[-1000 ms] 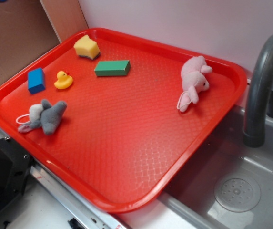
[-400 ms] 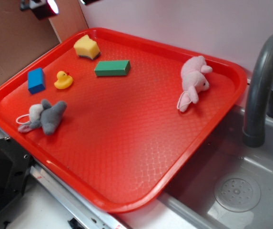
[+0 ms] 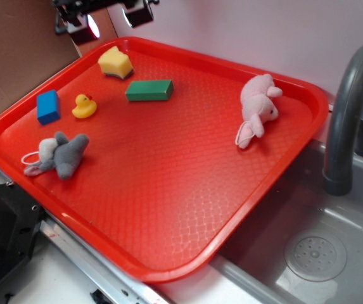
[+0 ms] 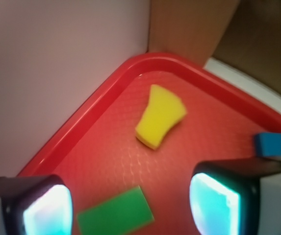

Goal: Grab the green sponge.

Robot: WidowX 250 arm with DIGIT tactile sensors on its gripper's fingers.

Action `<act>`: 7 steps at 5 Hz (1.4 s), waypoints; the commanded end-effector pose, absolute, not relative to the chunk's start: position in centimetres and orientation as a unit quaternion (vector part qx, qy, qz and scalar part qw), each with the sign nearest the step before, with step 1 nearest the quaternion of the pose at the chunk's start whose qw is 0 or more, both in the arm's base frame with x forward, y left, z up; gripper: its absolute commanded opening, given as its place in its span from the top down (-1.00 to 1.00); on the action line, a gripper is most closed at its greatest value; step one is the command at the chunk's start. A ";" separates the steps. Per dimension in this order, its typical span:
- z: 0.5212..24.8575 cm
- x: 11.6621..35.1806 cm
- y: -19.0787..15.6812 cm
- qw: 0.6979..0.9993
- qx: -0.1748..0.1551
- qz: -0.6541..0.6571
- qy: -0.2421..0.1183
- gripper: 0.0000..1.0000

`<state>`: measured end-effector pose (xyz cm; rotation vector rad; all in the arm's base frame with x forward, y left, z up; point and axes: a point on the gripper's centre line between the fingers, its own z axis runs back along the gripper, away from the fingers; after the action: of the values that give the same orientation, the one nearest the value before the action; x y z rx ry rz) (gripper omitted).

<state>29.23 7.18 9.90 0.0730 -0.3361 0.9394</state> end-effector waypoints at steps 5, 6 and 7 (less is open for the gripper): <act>4.5 32.1 13.2 0.881 0.027 0.465 -0.087 -1.00; 3.7 33.0 12.9 0.882 0.027 0.466 -0.065 -1.00; 4.2 32.5 13.0 0.895 0.022 0.443 -0.055 1.00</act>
<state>31.71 11.76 1.91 0.0617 -0.0360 0.9287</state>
